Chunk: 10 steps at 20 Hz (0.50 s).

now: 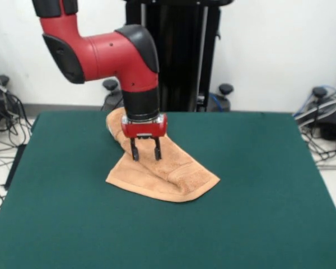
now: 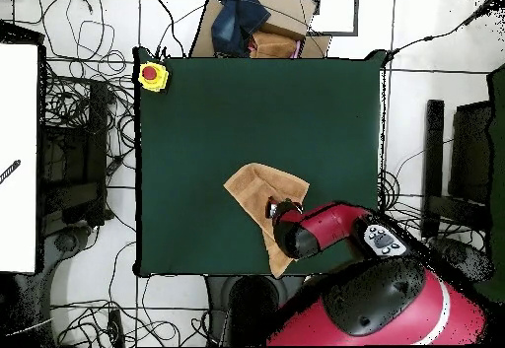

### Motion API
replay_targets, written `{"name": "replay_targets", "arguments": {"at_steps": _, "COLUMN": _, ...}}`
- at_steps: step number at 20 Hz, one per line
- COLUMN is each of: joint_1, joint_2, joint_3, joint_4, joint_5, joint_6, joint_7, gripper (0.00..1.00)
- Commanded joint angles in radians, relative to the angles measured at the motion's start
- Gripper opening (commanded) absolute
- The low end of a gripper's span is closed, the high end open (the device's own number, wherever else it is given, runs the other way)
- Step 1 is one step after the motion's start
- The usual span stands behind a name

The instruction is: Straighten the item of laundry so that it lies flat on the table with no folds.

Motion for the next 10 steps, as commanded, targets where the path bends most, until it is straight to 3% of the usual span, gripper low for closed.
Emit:
{"name": "replay_targets", "arguments": {"at_steps": 1, "joint_1": -0.133, "joint_2": 0.123, "joint_3": 0.157, "joint_4": -0.049, "joint_5": -0.088, "joint_6": 0.071, "joint_7": -0.174, "gripper": 1.00}}
{"name": "replay_targets", "arguments": {"at_steps": 10, "joint_1": -0.255, "joint_2": 0.198, "joint_3": 0.266, "joint_4": -0.080, "joint_5": -0.096, "joint_6": 0.111, "joint_7": -0.246, "gripper": 1.00}}
